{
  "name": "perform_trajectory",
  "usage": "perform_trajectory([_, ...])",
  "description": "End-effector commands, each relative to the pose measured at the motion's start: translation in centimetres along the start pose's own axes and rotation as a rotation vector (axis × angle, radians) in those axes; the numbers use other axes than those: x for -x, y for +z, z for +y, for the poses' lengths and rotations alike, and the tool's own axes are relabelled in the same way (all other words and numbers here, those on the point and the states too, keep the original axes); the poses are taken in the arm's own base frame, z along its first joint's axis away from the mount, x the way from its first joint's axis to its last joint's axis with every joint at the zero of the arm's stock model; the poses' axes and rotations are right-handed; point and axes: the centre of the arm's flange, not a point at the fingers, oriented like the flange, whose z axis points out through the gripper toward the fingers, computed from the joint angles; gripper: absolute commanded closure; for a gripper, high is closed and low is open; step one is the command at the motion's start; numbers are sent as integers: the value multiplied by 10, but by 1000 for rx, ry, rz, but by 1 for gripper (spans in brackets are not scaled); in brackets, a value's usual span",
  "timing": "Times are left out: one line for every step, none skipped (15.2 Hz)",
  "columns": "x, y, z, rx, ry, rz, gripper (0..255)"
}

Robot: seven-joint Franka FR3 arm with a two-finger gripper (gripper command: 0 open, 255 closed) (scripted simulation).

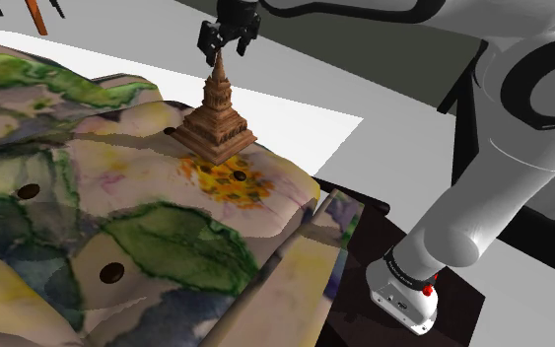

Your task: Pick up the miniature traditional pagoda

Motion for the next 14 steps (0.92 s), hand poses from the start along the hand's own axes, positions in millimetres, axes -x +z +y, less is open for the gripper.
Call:
perform_trajectory([-6,3,-6,2,-2,9,0])
perform_trajectory([-4,8,-7,2,-2,9,0])
perform_trajectory([-2,13,-7,2,-2,9,0])
perform_trajectory([0,18,-8,2,-2,9,0])
perform_trajectory([2,23,-9,2,-2,9,0])
perform_trajectory([4,28,-10,2,-2,9,0])
perform_trajectory([5,32,-11,2,-2,9,0])
perform_trajectory([6,35,-11,2,-2,9,0])
perform_trajectory([6,35,-11,2,-2,9,0])
perform_trajectory([6,35,-11,2,-2,9,0])
perform_trajectory([7,35,-12,2,-2,9,255])
perform_trajectory([7,35,-12,2,-2,9,255])
perform_trajectory([7,35,-12,2,-2,9,255])
perform_trajectory([7,35,-12,2,-2,9,255])
